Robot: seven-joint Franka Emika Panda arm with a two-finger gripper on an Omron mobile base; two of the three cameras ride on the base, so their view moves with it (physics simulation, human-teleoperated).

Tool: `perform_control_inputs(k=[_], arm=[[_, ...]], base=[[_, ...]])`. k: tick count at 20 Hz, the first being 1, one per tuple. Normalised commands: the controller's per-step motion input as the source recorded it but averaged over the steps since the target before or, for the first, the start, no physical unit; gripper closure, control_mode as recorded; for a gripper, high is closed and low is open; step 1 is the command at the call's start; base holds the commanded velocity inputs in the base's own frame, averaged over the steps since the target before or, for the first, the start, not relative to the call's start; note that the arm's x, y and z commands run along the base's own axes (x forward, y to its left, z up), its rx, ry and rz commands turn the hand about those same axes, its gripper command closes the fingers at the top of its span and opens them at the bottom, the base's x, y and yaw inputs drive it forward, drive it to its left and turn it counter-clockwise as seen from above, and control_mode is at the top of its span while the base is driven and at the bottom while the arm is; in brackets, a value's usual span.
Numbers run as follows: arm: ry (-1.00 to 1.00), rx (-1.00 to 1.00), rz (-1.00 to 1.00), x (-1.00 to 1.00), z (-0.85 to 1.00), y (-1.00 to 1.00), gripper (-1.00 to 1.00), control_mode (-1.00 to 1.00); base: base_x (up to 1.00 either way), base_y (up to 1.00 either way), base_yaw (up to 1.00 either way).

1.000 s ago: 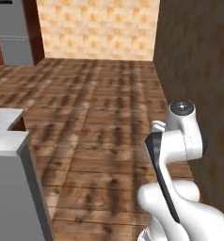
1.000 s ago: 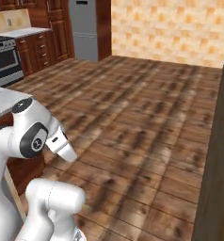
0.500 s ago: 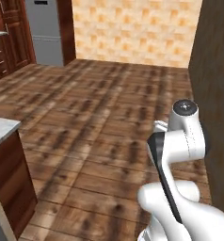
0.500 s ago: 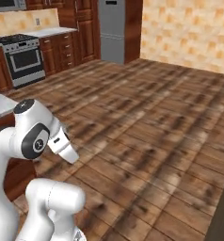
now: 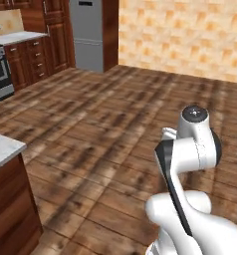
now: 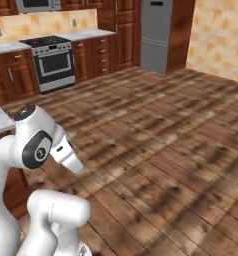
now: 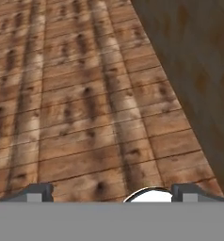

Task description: Take the chicken drumsticks from the pan and place one on each plate on the dining counter.

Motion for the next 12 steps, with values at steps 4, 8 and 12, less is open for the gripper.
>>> perform_control_inputs(k=[4,8,12], arm=[[0.0,0.0,0.0,0.0,0.0,0.0,-1.0,1.0],[0.0,0.0,0.0,0.0,0.0,0.0,-1.0,1.0],[0.0,0.0,0.0,0.0,0.0,0.0,-1.0,1.0]], base=[[1.0,-0.18,0.33],[1.0,-0.04,0.38],[1.0,0.0,0.38]])
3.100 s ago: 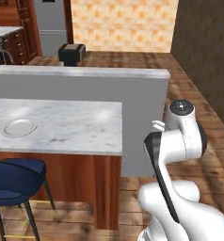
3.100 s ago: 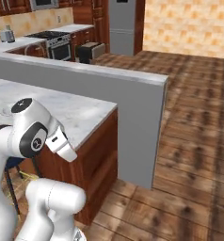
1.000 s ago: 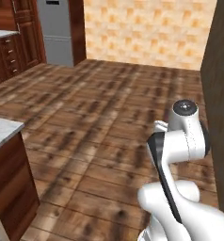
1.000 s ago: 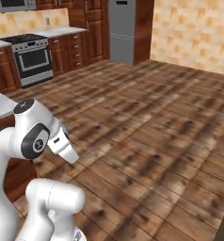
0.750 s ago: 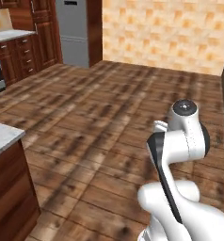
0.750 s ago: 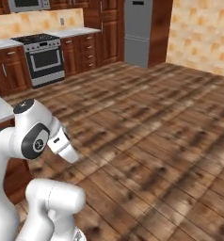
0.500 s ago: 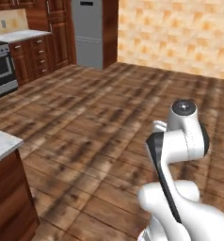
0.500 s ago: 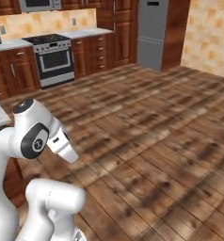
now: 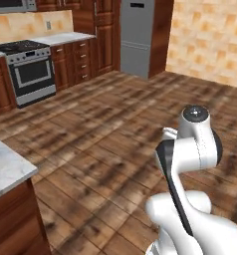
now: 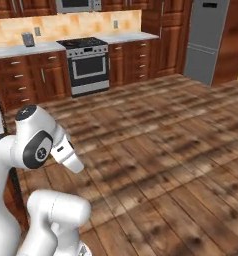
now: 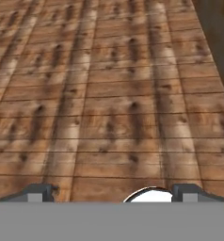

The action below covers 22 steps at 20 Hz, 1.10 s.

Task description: Take the chicken drumsticks from the pan and place one on each plate on the dining counter.

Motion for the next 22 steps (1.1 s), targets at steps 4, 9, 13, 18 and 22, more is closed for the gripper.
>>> perform_control_inputs(k=[4,9,13,18,22], arm=[[0.0,0.0,0.0,0.0,0.0,0.0,-1.0,1.0],[0.0,0.0,0.0,0.0,0.0,0.0,-1.0,1.0],[0.0,0.0,0.0,0.0,0.0,0.0,-1.0,1.0],[0.0,0.0,0.0,0.0,0.0,0.0,-1.0,1.0],[0.0,0.0,0.0,0.0,0.0,0.0,-1.0,1.0]], base=[[1.0,0.0,0.3],[1.0,0.0,0.26],[1.0,-0.09,0.42],[1.0,-0.22,0.47],[1.0,-0.46,0.22]])
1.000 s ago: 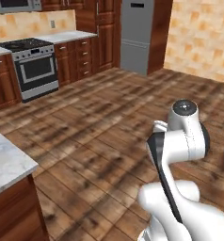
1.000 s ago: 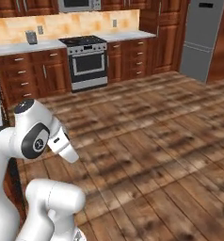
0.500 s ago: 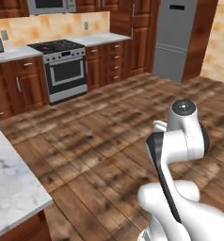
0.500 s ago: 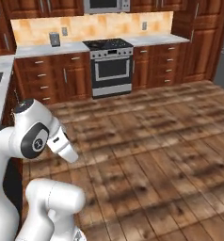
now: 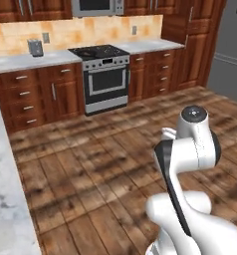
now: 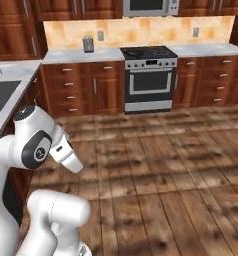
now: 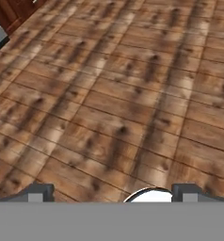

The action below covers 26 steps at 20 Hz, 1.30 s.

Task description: Take the chicken drumsticks from the pan and place one on each plate on the dining counter.

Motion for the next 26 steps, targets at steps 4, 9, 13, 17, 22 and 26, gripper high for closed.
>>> perform_control_inputs(k=[4,9,13,17,22,26], arm=[[0.0,0.0,0.0,0.0,0.0,0.0,-1.0,1.0],[0.0,0.0,0.0,0.0,0.0,0.0,-1.0,1.0],[0.0,0.0,0.0,0.0,0.0,0.0,-1.0,1.0],[0.0,0.0,0.0,0.0,0.0,0.0,-1.0,1.0],[0.0,0.0,0.0,0.0,0.0,0.0,-1.0,1.0],[0.0,0.0,0.0,0.0,0.0,0.0,-1.0,1.0]], base=[[1.0,-0.18,0.0],[1.0,0.0,-0.01],[1.0,0.0,-0.05],[1.0,0.0,-0.11],[1.0,0.0,-0.03],[1.0,0.0,0.0]])
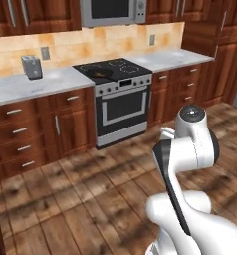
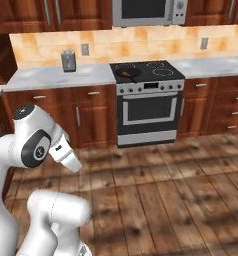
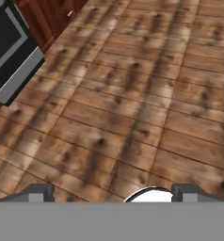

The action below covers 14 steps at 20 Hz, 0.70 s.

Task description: Take the chicken drumsticks from the pan and place one on each plate on the dining counter.

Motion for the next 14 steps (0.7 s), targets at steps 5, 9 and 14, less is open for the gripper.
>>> perform_control_inputs(k=[5,9,14], arm=[[0.0,0.0,0.0,0.0,0.0,0.0,-1.0,1.0],[0.0,0.0,0.0,0.0,0.0,0.0,-1.0,1.0],[0.0,0.0,0.0,0.0,0.0,0.0,-1.0,1.0]], base=[[1.0,-0.02,0.0],[1.0,-0.1,0.0],[1.0,-0.22,0.04]])
